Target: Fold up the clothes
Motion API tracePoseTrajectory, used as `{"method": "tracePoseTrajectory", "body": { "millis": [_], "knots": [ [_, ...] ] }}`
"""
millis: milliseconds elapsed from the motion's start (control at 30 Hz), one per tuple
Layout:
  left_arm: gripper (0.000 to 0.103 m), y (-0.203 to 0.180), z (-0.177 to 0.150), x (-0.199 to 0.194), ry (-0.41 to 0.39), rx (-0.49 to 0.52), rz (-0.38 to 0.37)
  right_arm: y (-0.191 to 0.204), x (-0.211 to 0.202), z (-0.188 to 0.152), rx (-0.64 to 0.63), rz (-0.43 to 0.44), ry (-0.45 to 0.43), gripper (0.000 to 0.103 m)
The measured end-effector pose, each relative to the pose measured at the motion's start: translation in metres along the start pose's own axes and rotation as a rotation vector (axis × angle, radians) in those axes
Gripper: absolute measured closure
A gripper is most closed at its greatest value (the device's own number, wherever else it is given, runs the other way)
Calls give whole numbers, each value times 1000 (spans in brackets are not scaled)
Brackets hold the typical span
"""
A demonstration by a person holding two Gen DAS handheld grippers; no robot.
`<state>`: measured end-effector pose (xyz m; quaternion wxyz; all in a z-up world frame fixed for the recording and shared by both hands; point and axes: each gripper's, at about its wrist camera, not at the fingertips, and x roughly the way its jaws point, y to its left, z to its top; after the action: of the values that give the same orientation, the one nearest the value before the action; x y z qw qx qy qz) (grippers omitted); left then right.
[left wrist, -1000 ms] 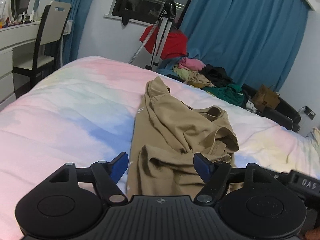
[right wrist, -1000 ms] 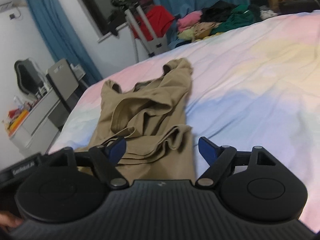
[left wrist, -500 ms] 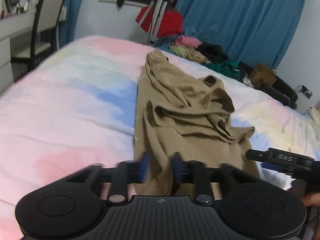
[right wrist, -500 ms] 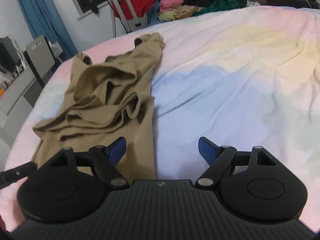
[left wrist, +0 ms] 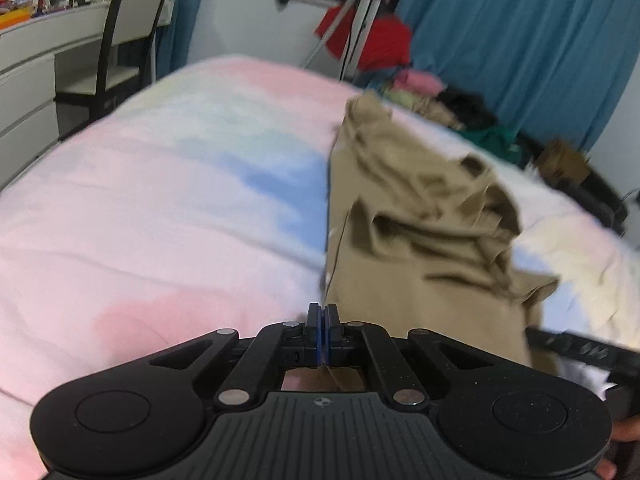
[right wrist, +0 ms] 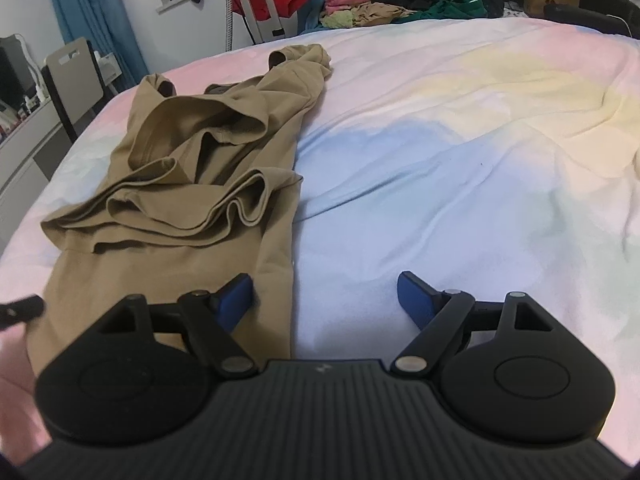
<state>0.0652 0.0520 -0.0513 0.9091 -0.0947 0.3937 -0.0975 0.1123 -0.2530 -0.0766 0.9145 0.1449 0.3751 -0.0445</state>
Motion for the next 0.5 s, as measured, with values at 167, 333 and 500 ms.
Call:
{"method": "tracePoseTrajectory", "body": {
  "millis": [167, 333, 500],
  "knots": [
    [71, 4, 1, -16, -35, -53, 12, 0, -9, 3, 24, 19, -19, 22],
    [41, -6, 1, -57, -75, -117, -84, 1, -19, 6, 50, 41, -42, 22],
    [30, -19, -15, -73, 2, -248, -316, 3, -32, 10, 62, 60, -86, 22]
  ]
}}
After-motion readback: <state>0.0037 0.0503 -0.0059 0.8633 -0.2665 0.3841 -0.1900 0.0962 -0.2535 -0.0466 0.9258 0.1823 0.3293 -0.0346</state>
